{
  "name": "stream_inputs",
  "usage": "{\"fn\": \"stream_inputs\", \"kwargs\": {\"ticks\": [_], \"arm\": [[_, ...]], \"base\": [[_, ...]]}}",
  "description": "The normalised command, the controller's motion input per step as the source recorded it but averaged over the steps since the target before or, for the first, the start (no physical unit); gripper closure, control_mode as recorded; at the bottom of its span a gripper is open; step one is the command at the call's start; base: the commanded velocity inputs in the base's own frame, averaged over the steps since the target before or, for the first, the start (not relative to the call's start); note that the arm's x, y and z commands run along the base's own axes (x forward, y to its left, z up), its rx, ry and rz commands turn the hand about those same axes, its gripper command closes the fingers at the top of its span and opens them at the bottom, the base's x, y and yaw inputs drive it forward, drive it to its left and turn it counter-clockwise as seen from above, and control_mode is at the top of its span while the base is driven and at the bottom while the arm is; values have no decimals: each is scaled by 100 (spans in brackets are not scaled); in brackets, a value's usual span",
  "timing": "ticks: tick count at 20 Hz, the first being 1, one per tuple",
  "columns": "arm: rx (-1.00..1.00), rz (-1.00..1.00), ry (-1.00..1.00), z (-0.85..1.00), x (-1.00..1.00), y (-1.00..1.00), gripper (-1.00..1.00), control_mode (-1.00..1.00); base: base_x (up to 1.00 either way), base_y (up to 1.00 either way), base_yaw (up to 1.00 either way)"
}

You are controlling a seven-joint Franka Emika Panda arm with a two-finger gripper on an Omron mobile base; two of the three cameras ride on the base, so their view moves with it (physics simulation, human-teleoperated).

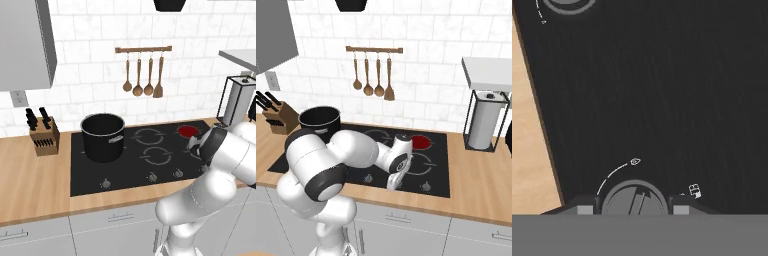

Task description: Turn off the rear right burner of the stove.

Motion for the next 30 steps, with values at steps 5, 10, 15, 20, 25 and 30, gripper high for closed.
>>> {"fn": "stream_inputs", "kwargs": {"ticks": [5,10,15,20,25,30], "arm": [[1,-33,0,-12,-3,0,100,-100],[1,-33,0,-12,-3,0,100,-100],[1,-32,0,-9,-2,0,100,-100],[1,-28,0,-4,-3,0,100,-100],[2,-28,0,0,-5,0,100,-100],[2,-29,0,0,-6,1,100,-100]], "base": [[0,0,0],[0,0,0],[0,0,0],[0,0,0],[0,0,0],[0,0,0]]}}
